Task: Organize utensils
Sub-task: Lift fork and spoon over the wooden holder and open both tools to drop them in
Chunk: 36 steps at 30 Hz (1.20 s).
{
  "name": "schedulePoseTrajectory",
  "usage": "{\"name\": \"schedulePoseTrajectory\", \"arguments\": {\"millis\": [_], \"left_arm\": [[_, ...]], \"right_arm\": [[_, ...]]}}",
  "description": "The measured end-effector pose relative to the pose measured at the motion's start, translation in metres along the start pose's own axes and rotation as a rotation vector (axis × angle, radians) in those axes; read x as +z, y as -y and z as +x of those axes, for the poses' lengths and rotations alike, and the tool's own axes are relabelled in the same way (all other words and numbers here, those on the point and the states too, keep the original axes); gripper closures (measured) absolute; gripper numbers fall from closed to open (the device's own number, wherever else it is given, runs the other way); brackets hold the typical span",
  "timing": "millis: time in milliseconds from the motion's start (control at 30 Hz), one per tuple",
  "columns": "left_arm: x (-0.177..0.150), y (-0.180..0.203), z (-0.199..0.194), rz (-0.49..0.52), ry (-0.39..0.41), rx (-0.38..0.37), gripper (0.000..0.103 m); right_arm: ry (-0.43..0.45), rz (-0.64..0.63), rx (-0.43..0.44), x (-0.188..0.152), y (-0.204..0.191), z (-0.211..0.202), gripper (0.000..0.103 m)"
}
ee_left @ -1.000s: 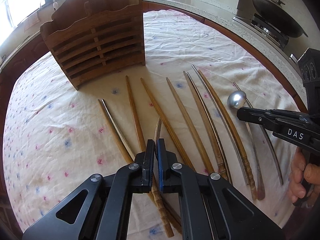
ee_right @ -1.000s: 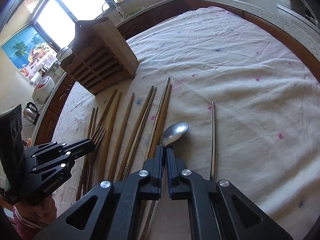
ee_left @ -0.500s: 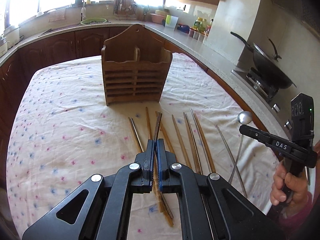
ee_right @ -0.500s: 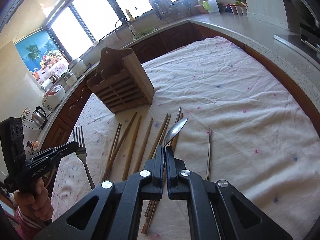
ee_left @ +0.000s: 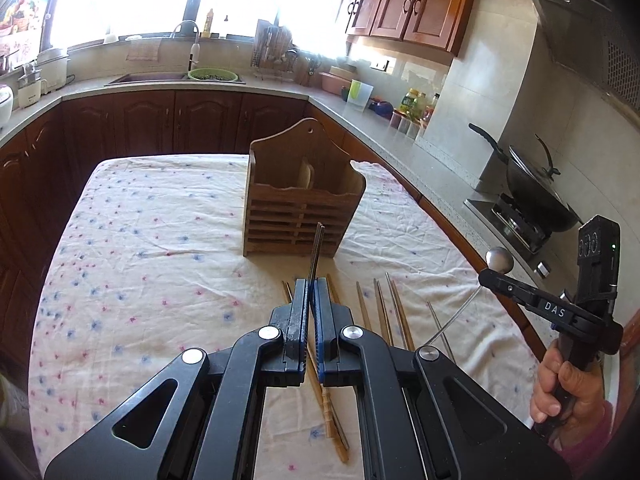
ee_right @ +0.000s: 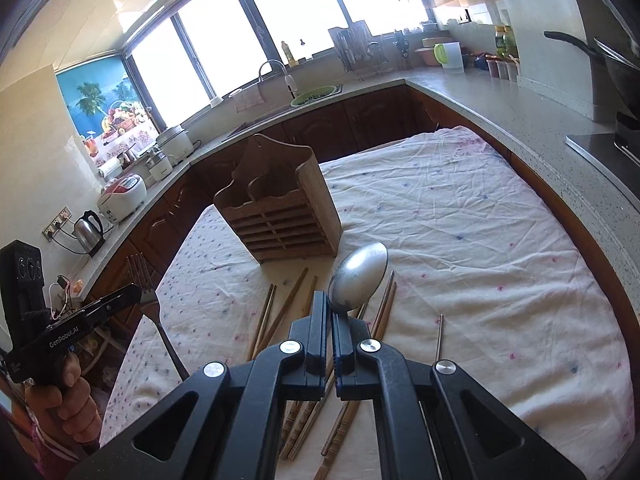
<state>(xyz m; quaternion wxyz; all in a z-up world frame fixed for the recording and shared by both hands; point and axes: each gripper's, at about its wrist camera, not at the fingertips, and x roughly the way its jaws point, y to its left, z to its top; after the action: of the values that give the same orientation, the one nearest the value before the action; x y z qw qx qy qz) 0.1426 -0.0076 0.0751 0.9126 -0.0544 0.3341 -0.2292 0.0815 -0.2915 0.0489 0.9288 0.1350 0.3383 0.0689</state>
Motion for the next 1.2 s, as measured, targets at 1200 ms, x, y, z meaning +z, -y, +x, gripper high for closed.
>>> {"name": "schedulePoseTrajectory", "arguments": {"millis": [1200], "left_arm": [[0.147, -0.037, 0.115, -0.029, 0.354, 0.324, 0.101]], "right_arm": [[0.202, -0.179, -0.015, 0.151, -0.055, 0.114, 0.101]]}}
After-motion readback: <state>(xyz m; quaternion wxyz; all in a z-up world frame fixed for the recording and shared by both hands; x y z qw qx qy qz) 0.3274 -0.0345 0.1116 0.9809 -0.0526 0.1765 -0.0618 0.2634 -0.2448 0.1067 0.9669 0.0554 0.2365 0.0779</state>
